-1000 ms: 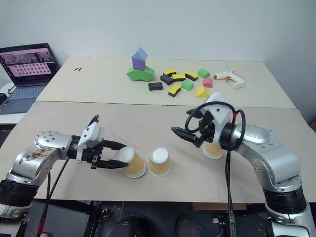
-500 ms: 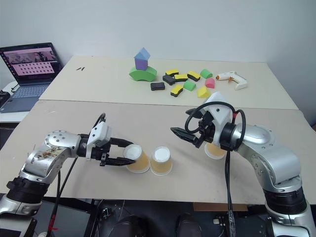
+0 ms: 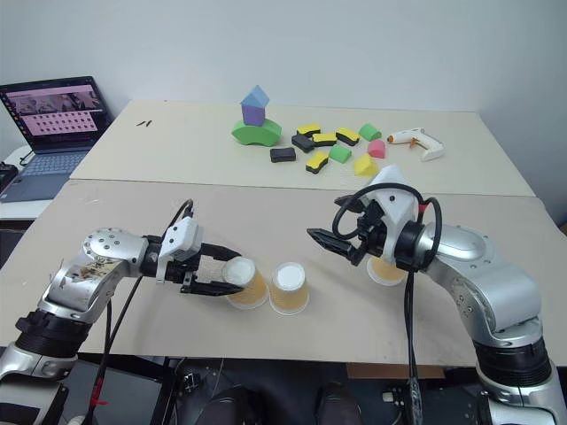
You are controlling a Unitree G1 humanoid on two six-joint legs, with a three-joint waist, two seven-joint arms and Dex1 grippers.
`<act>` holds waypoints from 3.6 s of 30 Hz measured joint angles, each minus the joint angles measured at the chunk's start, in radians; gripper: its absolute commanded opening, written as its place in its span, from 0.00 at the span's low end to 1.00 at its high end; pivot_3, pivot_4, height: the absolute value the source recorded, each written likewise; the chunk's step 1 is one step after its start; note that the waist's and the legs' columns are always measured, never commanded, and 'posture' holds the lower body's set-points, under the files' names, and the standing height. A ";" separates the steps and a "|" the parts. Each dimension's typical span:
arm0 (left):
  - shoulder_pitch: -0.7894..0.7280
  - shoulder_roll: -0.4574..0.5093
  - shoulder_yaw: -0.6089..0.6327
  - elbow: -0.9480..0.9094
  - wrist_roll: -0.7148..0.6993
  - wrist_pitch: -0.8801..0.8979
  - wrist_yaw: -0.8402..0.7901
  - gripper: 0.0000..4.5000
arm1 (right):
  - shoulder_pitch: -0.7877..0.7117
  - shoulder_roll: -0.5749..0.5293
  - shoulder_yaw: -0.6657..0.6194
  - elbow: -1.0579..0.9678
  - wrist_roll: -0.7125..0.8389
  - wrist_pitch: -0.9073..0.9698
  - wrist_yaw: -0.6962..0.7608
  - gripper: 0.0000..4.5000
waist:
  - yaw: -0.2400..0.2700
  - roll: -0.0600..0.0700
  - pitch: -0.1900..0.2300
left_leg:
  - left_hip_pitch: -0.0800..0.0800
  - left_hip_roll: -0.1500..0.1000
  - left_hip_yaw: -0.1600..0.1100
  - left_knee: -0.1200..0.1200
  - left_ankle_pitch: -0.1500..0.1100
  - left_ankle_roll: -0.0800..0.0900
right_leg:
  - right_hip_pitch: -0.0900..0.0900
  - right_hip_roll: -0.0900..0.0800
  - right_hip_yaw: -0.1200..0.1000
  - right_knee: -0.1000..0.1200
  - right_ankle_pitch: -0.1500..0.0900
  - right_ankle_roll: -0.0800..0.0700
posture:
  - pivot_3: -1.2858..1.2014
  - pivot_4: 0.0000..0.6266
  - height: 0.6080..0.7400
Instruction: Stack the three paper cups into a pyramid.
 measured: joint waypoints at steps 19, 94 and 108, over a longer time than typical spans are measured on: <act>-0.124 0.065 0.144 -0.118 -0.280 0.355 -0.016 0.99 | -0.002 0.000 0.000 0.008 0.001 0.000 0.007 1.00 | -0.002 0.000 0.000 | -0.001 0.000 0.000 0.000 0.000 0.000 | -0.001 0.000 0.000 -0.001 0.000 0.001 | 0.52 0.24 0.72; -0.084 0.068 0.294 -0.203 -0.404 0.489 0.302 1.00 | 0.117 -0.175 -0.109 0.441 -0.165 -0.240 0.354 0.55 | 0.000 -0.002 0.003 | 0.013 -0.002 -0.001 -0.008 0.000 0.000 | 0.014 0.000 0.001 -0.007 -0.001 0.003 | 0.52 0.24 0.72; -0.084 0.068 0.292 -0.197 -0.403 0.489 0.302 1.00 | 0.122 -0.172 -0.108 0.456 -0.170 -0.250 0.352 0.98 | 0.000 -0.002 0.003 | 0.013 -0.002 -0.001 -0.008 0.000 0.000 | 0.014 0.000 0.001 -0.007 -0.001 0.003 | 0.52 0.24 0.72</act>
